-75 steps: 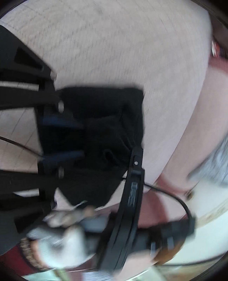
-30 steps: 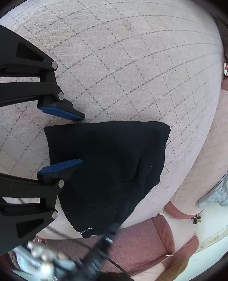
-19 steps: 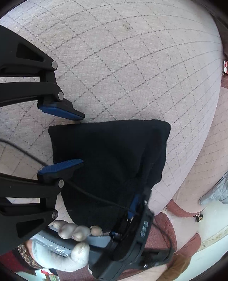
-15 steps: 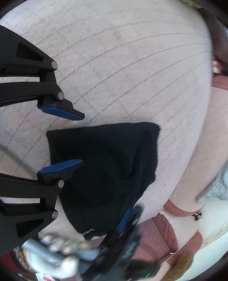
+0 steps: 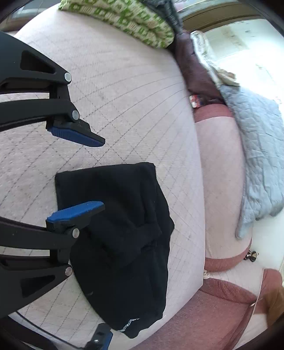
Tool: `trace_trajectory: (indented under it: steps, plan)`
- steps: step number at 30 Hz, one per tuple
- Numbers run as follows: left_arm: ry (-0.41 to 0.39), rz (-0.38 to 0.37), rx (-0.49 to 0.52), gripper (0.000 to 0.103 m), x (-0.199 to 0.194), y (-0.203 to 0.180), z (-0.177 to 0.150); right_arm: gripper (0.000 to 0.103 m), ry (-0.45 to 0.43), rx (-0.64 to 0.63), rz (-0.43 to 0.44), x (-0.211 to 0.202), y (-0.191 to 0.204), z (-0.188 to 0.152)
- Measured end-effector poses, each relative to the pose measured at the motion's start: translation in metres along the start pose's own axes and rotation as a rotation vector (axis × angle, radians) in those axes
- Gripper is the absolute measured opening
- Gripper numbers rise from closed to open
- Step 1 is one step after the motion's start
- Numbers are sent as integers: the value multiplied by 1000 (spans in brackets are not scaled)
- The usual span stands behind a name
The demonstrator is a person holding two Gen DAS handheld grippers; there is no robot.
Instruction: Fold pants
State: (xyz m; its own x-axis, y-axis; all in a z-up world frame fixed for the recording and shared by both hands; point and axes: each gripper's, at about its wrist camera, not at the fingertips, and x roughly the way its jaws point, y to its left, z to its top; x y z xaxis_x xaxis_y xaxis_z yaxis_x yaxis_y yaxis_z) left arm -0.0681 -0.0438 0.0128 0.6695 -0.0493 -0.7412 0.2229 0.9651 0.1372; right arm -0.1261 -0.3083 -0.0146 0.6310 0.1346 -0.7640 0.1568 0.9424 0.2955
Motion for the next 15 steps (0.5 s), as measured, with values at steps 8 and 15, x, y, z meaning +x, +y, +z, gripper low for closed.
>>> trace_trajectory:
  steps: [8,15]
  plan:
    - [-24,13,78,61,-28,-32,7,61,-59,161,118,-11,-32,7]
    - [-16,-11,107,63,-29,-54,22,62,-105,177,104,-26,-50,8]
